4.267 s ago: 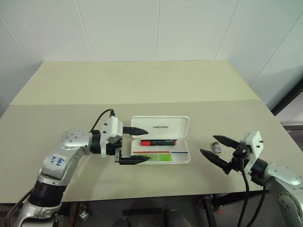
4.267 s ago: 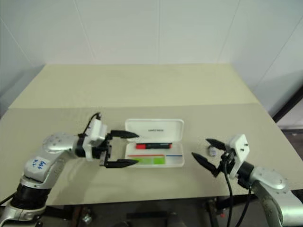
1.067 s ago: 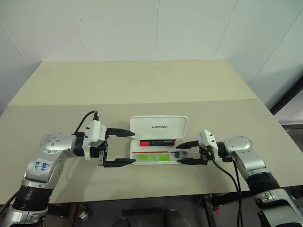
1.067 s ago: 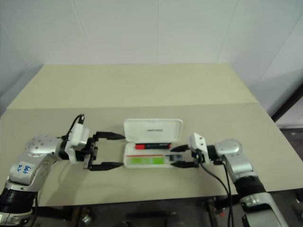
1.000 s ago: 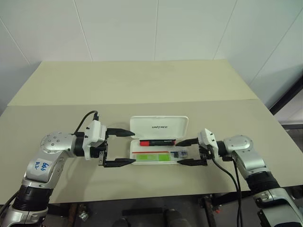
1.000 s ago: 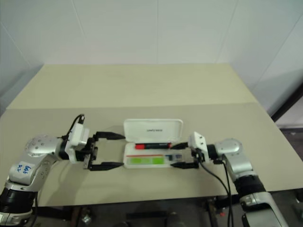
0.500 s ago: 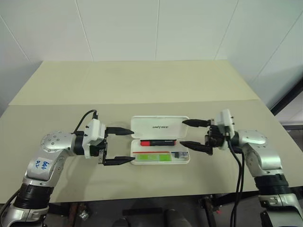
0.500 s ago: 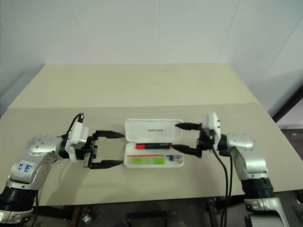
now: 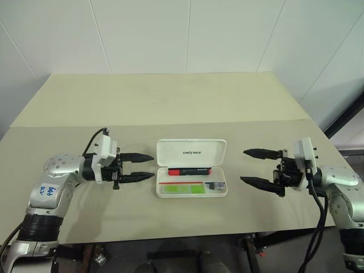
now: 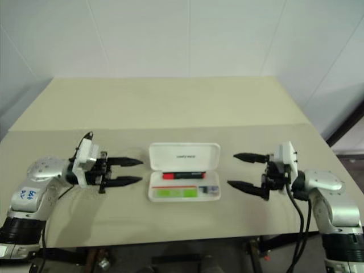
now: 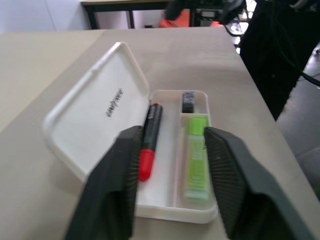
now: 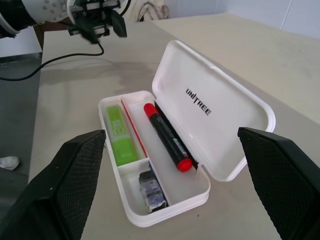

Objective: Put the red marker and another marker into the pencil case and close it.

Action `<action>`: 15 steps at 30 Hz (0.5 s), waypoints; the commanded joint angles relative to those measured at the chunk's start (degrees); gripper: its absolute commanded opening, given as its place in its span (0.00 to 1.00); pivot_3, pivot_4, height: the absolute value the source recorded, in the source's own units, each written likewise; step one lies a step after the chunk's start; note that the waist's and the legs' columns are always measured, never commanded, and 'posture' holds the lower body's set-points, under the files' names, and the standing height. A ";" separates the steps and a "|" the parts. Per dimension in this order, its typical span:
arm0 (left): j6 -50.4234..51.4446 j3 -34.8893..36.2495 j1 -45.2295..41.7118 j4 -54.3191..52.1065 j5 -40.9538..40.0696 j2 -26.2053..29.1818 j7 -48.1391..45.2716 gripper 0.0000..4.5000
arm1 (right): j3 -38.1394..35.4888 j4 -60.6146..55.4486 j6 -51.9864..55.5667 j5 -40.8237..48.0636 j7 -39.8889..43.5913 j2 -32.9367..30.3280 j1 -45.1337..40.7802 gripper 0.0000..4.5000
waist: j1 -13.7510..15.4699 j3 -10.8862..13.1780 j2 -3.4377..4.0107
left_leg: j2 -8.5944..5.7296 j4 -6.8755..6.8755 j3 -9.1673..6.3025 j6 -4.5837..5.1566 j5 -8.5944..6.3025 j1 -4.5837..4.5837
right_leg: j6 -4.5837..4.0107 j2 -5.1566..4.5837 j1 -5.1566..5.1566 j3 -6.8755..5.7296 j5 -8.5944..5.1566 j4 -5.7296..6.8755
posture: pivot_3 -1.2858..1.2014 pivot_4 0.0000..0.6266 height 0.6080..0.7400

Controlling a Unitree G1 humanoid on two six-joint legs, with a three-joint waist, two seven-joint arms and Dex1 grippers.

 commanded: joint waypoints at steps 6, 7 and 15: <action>-1.87 5.12 -3.48 3.98 -2.08 -2.79 4.04 0.00 | -1.04 -0.12 -2.98 -1.22 -0.05 -0.90 -0.90 1.00 | 0.14 0.00 0.00 | 0.00 -0.01 0.00 0.00 0.00 -0.01 | 0.01 -0.01 -0.01 0.00 0.00 0.00 | 0.52 0.24 1.00; -1.80 5.45 -3.87 4.28 -2.20 -3.25 4.55 0.00 | -1.00 0.00 -3.20 -1.40 -0.02 -0.91 -0.90 1.00 | 0.14 0.00 0.00 | 0.00 0.01 0.00 0.00 0.00 -0.01 | 0.02 0.00 -0.01 -0.01 0.01 0.01 | 0.52 0.24 1.00; -4.92 4.57 -8.58 8.99 4.68 -8.72 16.76 0.00 | -0.63 0.70 -3.45 -2.25 -0.10 -1.11 -2.40 1.00 | 0.27 0.00 0.00 | -0.01 0.02 -0.02 0.00 0.00 -0.02 | 0.06 -0.01 0.00 -0.01 0.03 0.01 | 0.52 0.24 1.00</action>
